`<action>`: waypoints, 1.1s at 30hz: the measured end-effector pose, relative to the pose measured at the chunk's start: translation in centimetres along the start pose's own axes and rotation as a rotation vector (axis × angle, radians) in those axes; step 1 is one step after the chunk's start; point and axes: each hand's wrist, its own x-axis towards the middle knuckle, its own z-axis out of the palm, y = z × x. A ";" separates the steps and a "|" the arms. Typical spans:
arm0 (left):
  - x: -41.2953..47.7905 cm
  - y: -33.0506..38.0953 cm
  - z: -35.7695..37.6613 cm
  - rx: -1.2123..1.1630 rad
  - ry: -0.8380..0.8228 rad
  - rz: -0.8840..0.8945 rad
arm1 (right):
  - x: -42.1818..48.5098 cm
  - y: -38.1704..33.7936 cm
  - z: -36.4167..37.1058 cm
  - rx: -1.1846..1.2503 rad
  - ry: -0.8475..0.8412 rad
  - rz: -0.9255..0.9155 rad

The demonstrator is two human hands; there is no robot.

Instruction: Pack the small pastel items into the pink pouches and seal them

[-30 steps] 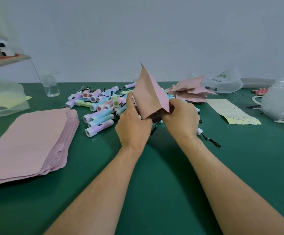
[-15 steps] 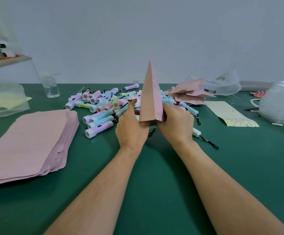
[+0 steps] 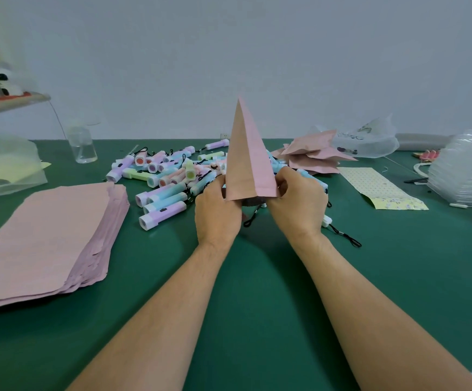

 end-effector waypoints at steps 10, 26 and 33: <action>-0.5 0.5 0.2 -0.120 -0.170 -0.054 | 0.2 0.3 0.4 0.059 -0.133 0.097; -0.4 0.5 -0.1 -0.162 -0.253 -0.047 | 0.5 0.8 -0.1 0.131 -0.204 0.073; -0.3 0.8 -0.6 -0.481 -0.617 -0.123 | 0.5 0.9 -0.5 0.068 -0.075 0.057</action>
